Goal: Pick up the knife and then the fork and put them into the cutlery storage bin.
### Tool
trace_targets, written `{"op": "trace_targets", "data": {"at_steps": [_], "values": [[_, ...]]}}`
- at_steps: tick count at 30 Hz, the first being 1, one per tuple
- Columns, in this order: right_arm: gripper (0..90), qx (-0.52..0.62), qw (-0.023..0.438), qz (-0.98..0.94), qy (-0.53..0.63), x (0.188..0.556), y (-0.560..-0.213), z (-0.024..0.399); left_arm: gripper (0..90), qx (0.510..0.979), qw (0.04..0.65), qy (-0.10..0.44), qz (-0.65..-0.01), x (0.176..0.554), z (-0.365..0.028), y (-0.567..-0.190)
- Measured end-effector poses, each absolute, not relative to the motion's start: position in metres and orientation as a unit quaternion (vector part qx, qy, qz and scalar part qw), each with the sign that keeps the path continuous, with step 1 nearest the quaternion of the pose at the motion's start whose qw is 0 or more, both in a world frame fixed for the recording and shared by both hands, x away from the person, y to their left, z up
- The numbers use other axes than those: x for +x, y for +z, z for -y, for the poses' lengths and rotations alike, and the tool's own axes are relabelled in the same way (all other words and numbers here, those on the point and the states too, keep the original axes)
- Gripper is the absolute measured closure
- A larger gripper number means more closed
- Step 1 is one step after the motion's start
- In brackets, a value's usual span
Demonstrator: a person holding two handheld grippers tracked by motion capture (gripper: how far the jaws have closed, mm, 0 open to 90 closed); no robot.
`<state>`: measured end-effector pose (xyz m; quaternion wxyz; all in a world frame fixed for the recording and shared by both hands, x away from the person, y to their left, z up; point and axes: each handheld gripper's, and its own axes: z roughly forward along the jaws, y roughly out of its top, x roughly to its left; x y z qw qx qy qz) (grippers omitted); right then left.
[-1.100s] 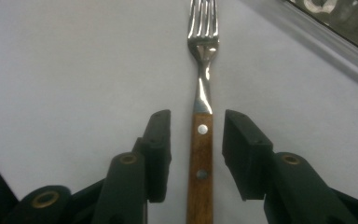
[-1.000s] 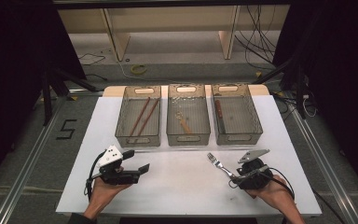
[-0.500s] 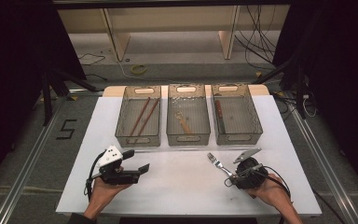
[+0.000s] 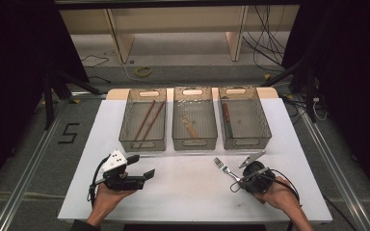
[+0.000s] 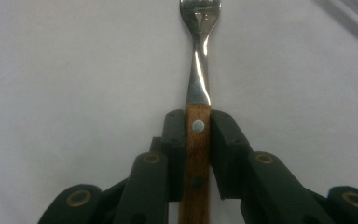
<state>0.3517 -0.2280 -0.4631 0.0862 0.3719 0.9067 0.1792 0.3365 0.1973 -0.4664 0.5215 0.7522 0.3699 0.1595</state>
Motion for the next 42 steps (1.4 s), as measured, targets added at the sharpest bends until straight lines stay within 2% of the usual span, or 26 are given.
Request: {"op": "trace_targets", "data": {"at_steps": [6,22,42], "values": [[77.8,0.372,0.08,-0.906,0.184,0.353,-0.463,0.23,16.0,0.752,0.521,0.16,-0.369,0.337,-0.197,-0.466],[77.9,0.369,0.099,-0.888,0.256,0.352,-0.439,0.241,16.0,0.751,0.523,0.16,-0.369,0.337,-0.198,-0.466],[78.0,0.369,0.128,-0.87,0.302,0.38,-0.413,0.236,16.0,0.745,0.529,0.16,-0.373,0.337,-0.199,-0.466]]}}
